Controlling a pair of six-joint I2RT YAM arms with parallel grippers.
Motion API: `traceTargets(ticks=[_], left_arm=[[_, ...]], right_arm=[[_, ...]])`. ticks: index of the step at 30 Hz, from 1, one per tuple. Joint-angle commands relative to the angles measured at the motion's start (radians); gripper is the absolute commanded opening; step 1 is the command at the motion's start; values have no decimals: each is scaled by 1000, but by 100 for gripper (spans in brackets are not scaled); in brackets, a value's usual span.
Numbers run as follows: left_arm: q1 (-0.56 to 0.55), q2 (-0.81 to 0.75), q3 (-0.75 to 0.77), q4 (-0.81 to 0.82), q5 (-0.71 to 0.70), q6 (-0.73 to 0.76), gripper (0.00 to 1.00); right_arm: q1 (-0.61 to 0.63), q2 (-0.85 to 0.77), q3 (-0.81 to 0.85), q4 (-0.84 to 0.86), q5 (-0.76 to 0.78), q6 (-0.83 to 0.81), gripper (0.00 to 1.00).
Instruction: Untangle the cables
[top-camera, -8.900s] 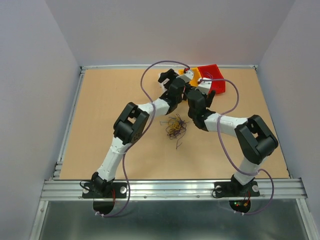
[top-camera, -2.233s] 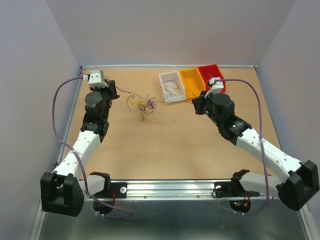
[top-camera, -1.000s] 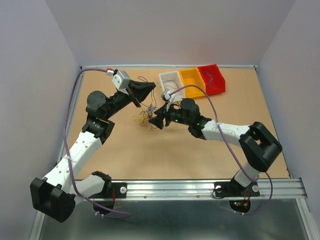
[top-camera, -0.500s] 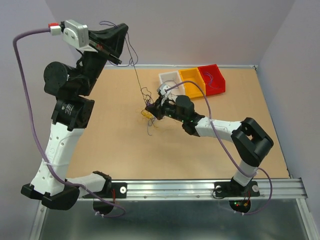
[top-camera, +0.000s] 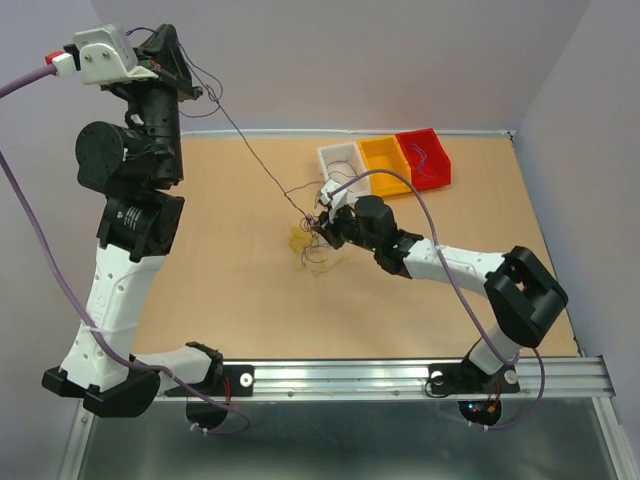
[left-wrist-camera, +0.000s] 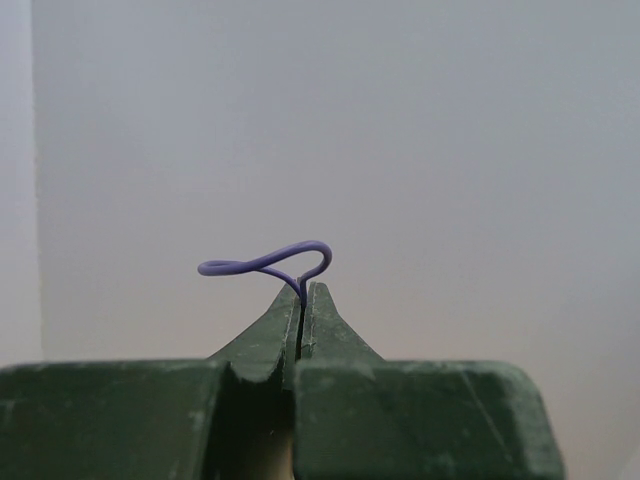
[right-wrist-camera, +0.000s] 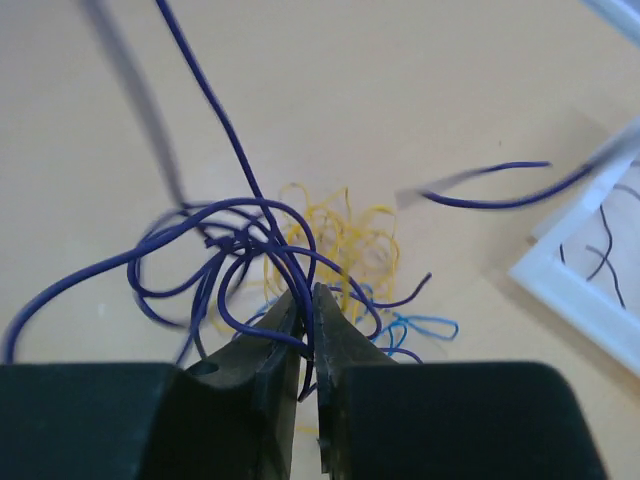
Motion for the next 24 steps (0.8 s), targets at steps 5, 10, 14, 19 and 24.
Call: traceTargets(ticks=[5,10,14,19,24], left_arm=[[1,-47,2,172,-45,76,0],[1,-50,13,172,-97,93,0],[1,-61,-9,176,-65,82,0],[1,-44,-6,176,-92,99,0],[1,-61,-29,234,-199,129,0]], right_arm=[[-3,-113,-55,-224,29,-45,36],[-4,-107,6,-437,94,9,62],[-3,-125,8,-453,118,47,47],[-4,-137,18,-494,131,82,15],[-4,-160,12,-565,350,159,18]])
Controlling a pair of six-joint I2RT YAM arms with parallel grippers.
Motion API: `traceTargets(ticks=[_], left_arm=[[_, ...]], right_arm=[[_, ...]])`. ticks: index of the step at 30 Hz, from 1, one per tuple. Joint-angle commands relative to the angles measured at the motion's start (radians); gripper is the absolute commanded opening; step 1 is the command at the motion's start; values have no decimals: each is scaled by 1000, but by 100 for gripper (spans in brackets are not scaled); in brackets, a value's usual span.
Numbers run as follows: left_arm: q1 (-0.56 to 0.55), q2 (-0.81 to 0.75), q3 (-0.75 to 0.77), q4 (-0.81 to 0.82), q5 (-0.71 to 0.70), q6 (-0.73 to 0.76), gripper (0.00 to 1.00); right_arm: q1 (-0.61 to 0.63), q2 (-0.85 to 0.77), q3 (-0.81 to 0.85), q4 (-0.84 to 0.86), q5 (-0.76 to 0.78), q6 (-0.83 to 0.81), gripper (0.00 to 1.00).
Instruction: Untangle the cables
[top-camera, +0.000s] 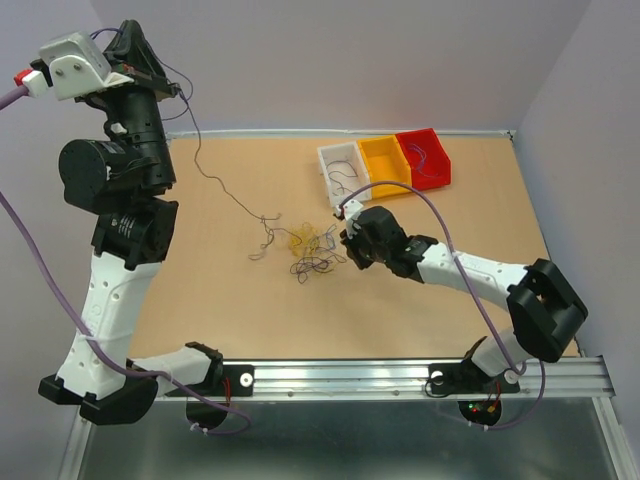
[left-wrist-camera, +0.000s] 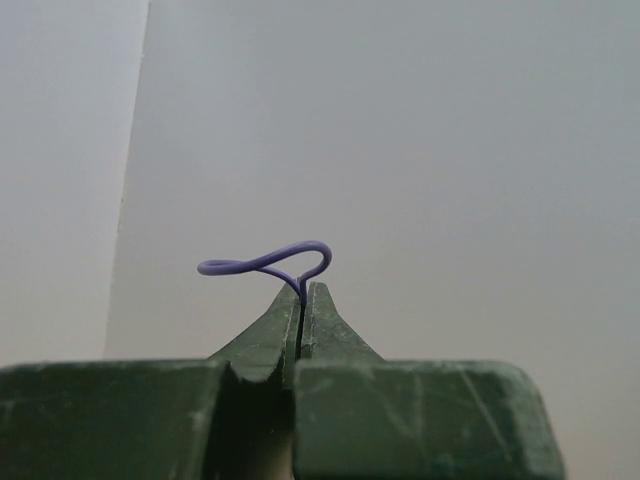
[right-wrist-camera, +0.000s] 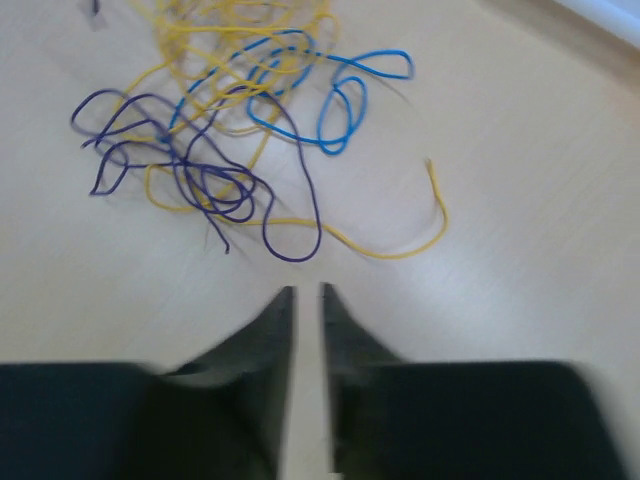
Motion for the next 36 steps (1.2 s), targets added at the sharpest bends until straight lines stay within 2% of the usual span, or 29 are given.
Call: traceTargets(ticks=[1,2,4,7,8,13,17,18,22,24,31,36], left_arm=[[1,-47,-22,129,-100,45,0],[1,-59,-50,139,-70,39,0],[1,-93,-85,139,51,22,0],[1,-133,-162,139,194,-25,0],[1,-145,-188,131,269,-50,0],[1,-153,-226,105,399,-116,0],[1,-134,-208,64,476,-163,0],[1,-124,-200,55,489,-176,0],[-1,-90,-150,5,564,-246,0],[-1,-70,-135,-8,587,-269,0],[-5,-29,-105,-45,680,-352,0],[-13,-19,-110,-51,702,-369,0]], right_arm=[[-4,-53,63,-76,212,106,52],[-4,-63,60,-81,231,112,67],[-3,-108,53,-73,182,88,83],[-4,-154,31,15,58,39,89],[-4,-163,28,72,-3,8,89],[-3,-186,10,273,-153,-9,89],[-4,-188,-24,494,-267,13,89],[-3,-185,-47,605,-347,23,91],[-3,-114,-17,782,-514,101,92],[11,-49,46,798,-539,117,92],[73,157,197,827,-476,99,92],[100,297,316,884,-360,111,92]])
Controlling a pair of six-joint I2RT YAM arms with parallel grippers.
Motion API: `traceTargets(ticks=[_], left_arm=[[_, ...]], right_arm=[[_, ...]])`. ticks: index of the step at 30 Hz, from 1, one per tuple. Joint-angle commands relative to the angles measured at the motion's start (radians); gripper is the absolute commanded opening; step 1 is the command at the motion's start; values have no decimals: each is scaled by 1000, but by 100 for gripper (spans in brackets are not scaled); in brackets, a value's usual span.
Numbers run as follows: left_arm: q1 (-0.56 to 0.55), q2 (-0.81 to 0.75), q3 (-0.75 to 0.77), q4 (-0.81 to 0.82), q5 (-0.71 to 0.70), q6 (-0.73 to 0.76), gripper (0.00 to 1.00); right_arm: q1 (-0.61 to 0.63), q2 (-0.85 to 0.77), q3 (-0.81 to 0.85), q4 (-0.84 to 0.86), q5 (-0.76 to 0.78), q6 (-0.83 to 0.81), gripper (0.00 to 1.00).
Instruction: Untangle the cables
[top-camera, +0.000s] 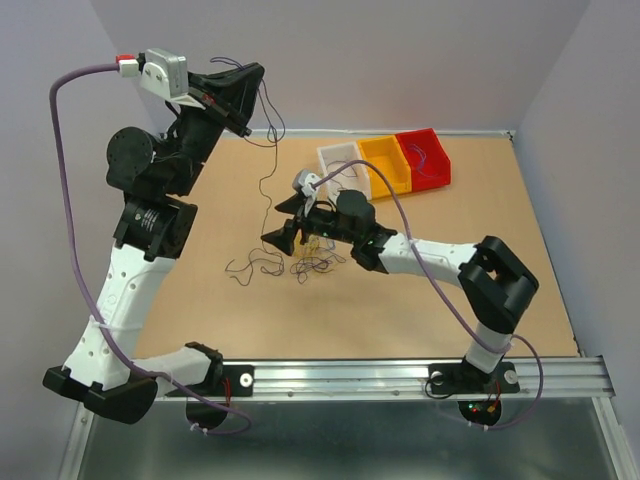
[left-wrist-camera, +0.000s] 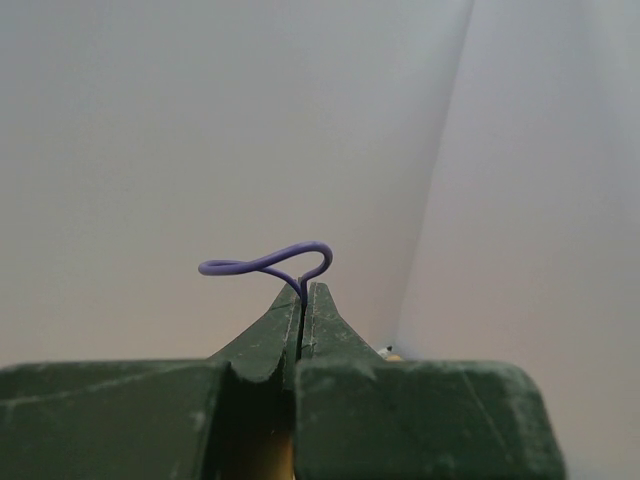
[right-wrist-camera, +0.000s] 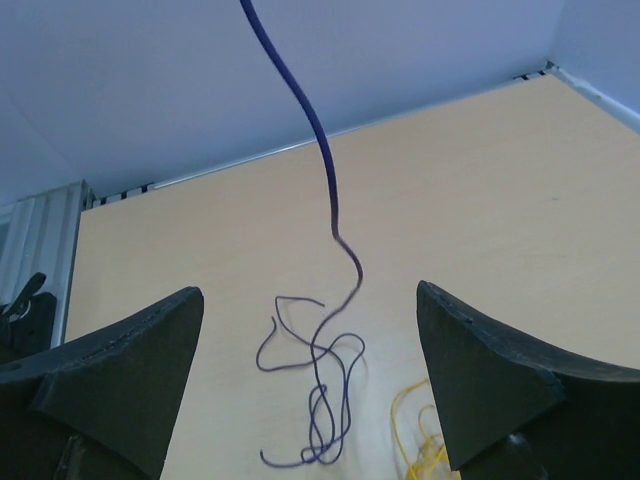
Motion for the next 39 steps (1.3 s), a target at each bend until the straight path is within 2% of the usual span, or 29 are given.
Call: traceTargets(ticks=[1,3,4,6,7,9,12,17,21,25,29,31,39], left_arm=[[-7,-13,44,34,51,-36,0],[-9,-13,40,33,48,-36,0],[-7,-13,38,31,48,-33,0],[-7,-14,31,30,34,-24,0],[-9,-19,27,30,26,-10,0],[-9,-20,14,28,11,8,0],[-7,-14,-17,24,-1,75,0],[2,4,-109,-4,-12,168,0],[2,-45,-331,135,-80,231,0],[2,-52,-460,226,-60,252,0],[2,24,-508,241,36,234,0],[2,46,-537,263,72,219,0],[-15,24,-738,409,92,226,0]], right_arm=[[20,82,142,130,74,18,91],[23,156,205,134,87,24,85],[23,176,224,136,95,24,69],[26,219,251,136,91,27,46],[28,218,256,134,89,33,18],[26,166,215,134,87,38,1],[28,52,128,134,97,45,1],[28,-277,-60,125,74,76,1],[28,-416,-103,3,151,81,0],[28,-450,-49,-66,235,70,1],[28,-440,11,-120,183,53,0],[28,-437,15,-122,205,62,1],[26,-335,40,-296,552,59,1]])
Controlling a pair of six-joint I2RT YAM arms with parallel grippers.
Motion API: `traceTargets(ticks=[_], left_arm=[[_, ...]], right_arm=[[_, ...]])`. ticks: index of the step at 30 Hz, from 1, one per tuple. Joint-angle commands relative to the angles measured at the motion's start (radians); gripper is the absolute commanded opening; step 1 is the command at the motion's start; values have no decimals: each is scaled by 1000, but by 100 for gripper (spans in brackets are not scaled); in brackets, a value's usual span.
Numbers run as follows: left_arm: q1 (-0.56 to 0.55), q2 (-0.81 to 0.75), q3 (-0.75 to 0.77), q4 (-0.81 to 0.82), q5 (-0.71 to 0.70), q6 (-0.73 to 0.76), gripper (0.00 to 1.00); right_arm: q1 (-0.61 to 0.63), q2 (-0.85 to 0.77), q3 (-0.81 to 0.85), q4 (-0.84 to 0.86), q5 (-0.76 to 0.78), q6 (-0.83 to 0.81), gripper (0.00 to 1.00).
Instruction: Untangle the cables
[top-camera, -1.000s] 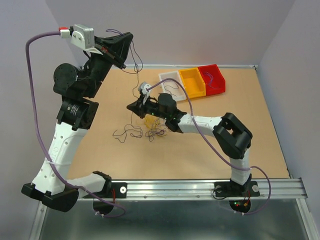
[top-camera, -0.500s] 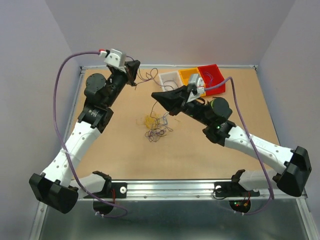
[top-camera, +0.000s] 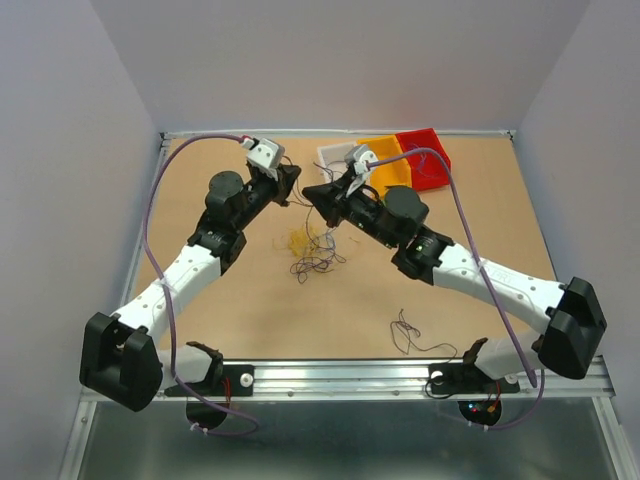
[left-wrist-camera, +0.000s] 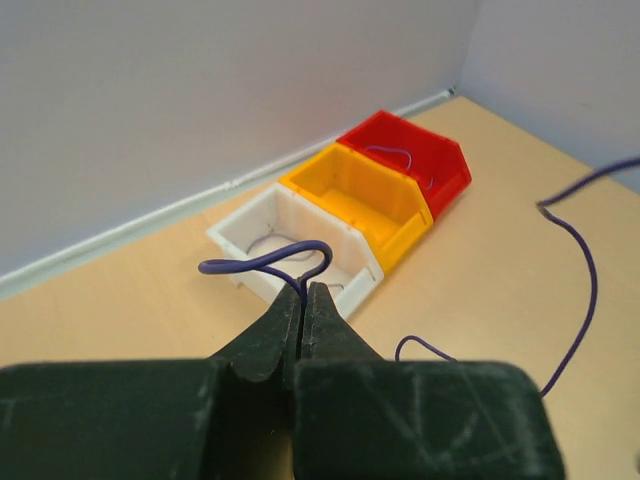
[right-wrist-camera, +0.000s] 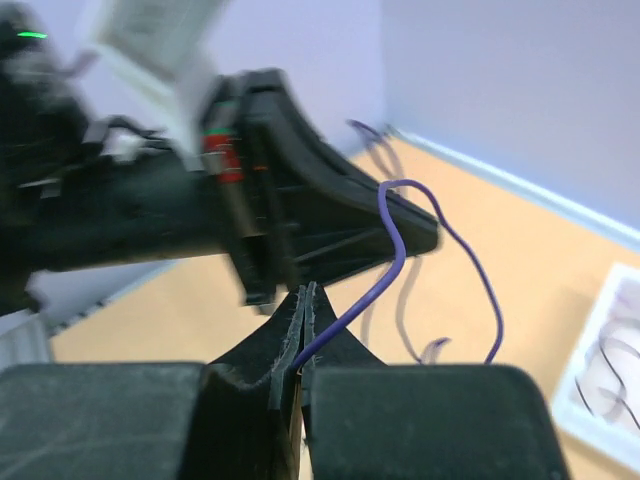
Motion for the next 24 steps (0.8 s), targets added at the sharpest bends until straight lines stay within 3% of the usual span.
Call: traceTargets(ticks=[1,5,8,12,15,24], left_arm=[[-15,-41,-66,149,21,26,0],[-24,-50,-82,155,34,26,0],[-41,-59,-100,148,53,31,0],[-47,-64,-106,143,53,38,0],[-49,-54,-97,132,65,35,0],[-58,1,-42,56,119,29,0]], right_arm=[[1,71,94,-125,205,-12,1],[0,131,105,-174,198,-38,1],[-91,134,23,-51,-51,-3,1],[-134,124,-34,46,-132,2,1],[-145,120,-59,73,-224,-10,6],[-152,113,-109,137,-273,-55,27]])
